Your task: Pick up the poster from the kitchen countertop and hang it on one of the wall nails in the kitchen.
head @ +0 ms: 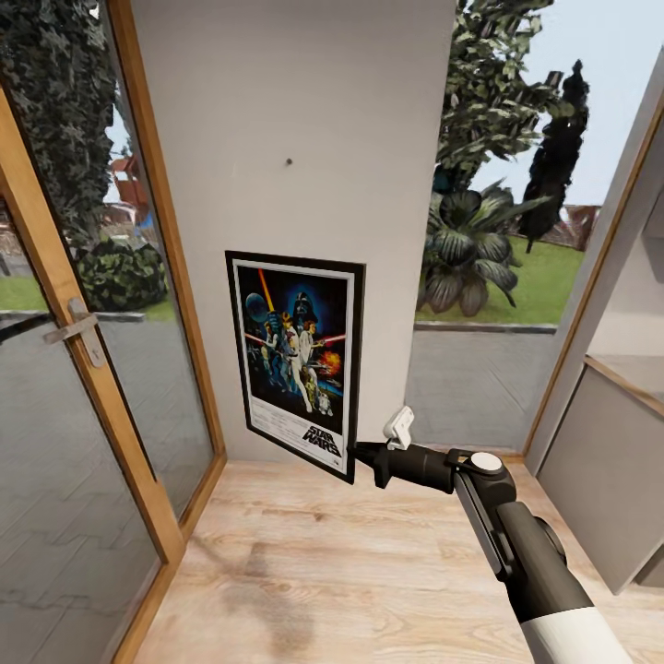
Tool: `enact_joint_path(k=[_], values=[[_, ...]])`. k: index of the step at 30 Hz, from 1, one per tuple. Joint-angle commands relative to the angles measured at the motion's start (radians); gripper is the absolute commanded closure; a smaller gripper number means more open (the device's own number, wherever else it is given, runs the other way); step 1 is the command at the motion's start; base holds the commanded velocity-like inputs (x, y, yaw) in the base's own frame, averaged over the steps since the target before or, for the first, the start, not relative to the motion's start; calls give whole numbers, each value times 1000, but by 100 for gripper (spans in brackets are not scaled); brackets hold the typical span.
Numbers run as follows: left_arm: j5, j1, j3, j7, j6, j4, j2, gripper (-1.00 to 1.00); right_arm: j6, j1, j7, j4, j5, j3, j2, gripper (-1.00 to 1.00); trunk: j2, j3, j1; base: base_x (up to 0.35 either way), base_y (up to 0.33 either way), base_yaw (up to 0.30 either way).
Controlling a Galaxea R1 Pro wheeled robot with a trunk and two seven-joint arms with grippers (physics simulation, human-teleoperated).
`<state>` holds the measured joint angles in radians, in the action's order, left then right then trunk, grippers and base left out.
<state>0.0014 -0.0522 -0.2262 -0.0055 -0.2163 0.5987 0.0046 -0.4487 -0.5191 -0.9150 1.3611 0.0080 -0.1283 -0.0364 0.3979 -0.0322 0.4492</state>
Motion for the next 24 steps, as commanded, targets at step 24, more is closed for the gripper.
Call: enact_joint_path(k=[24], values=[[0,0,-1,-1,-1,1,-1,-100,-8,-1,-4,1,-3,-1,0,100,2,-2,1,211,0,-4]])
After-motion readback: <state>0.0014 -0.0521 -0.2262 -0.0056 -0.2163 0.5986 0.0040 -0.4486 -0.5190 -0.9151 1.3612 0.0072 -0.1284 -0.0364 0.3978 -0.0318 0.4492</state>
